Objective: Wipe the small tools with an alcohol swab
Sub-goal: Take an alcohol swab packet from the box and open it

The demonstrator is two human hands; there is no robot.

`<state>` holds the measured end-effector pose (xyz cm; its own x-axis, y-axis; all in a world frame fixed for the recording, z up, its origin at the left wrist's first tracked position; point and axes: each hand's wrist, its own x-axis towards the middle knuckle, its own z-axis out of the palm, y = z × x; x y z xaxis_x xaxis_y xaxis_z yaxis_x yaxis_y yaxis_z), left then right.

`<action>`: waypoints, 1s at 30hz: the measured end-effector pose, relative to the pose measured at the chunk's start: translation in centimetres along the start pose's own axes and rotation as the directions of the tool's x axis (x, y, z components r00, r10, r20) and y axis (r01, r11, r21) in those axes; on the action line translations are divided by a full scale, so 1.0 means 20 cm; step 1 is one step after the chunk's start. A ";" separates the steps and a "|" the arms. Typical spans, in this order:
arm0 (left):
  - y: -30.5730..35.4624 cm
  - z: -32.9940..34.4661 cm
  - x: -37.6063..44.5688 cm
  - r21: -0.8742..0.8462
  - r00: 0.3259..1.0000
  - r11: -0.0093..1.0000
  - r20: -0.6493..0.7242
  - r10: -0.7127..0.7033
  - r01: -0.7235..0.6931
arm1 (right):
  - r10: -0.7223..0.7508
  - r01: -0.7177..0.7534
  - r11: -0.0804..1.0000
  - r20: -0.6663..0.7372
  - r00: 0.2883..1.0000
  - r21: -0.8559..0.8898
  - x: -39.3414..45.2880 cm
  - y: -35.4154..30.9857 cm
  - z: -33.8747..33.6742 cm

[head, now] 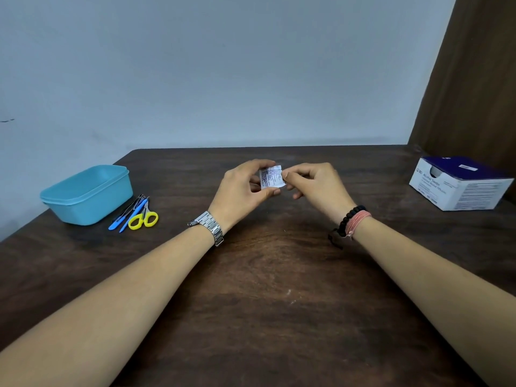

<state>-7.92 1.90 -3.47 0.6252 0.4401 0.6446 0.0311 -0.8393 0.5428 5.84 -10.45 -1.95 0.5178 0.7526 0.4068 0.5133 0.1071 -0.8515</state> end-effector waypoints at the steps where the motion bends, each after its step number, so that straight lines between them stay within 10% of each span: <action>1: 0.00 0.00 0.00 0.013 1.000 1.000 -0.006 0.014 -0.014 | 0.026 -0.026 0.999 0.011 1.000 0.038 0.00 0.00 0.01; 13: 0.00 0.01 0.00 0.131 0.990 0.982 -0.017 0.143 -0.140 | 0.138 -0.140 0.970 0.023 0.990 0.196 0.00 0.01 0.02; 30: 0.03 -0.04 -0.03 0.094 0.994 0.990 -0.040 -0.098 0.101 | 0.163 -0.145 0.908 -0.012 0.987 0.393 -0.03 -0.05 0.03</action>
<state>-8.86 1.29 -3.15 0.5875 0.5326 0.6092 0.1674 -0.8165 0.5525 4.64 -10.71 -1.56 0.6024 0.7524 0.2664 0.1218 0.2431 -0.9623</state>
